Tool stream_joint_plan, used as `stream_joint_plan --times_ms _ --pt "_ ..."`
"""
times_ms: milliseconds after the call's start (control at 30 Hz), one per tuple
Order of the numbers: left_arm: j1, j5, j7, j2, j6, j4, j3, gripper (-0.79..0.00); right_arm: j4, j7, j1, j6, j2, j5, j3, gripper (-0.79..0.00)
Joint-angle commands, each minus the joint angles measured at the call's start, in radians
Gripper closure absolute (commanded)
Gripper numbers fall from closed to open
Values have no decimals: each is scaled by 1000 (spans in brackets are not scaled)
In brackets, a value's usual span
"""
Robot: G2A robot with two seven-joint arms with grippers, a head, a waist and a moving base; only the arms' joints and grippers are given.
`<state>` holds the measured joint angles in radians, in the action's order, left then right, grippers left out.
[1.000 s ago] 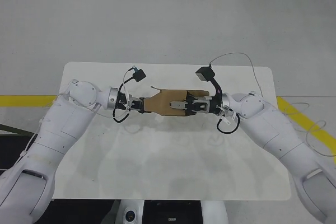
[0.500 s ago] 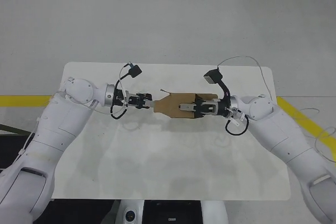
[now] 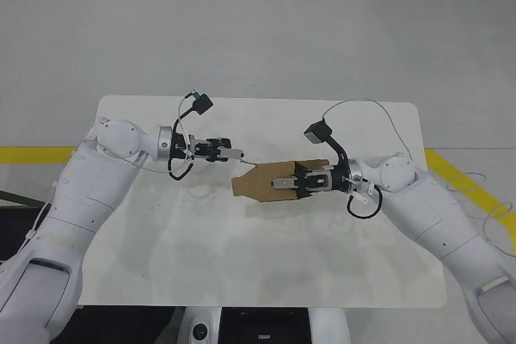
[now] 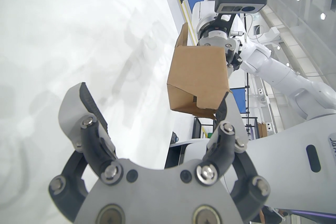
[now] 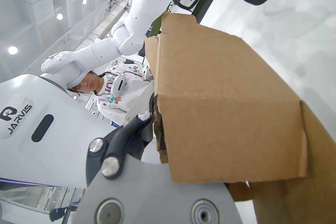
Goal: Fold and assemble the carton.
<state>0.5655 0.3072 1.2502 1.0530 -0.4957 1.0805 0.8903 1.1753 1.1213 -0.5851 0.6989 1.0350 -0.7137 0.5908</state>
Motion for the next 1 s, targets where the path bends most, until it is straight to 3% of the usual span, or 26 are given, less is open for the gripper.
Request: stream_joint_plan --times_ms 0,967 --pt "1 2 8 3 -2 8 -8 -785 -4 -7 2 7 1 5 3 0" --pt "-4 -4 29 18 -7 28 -22 -785 24 -30 21 30 6 43 7 0"
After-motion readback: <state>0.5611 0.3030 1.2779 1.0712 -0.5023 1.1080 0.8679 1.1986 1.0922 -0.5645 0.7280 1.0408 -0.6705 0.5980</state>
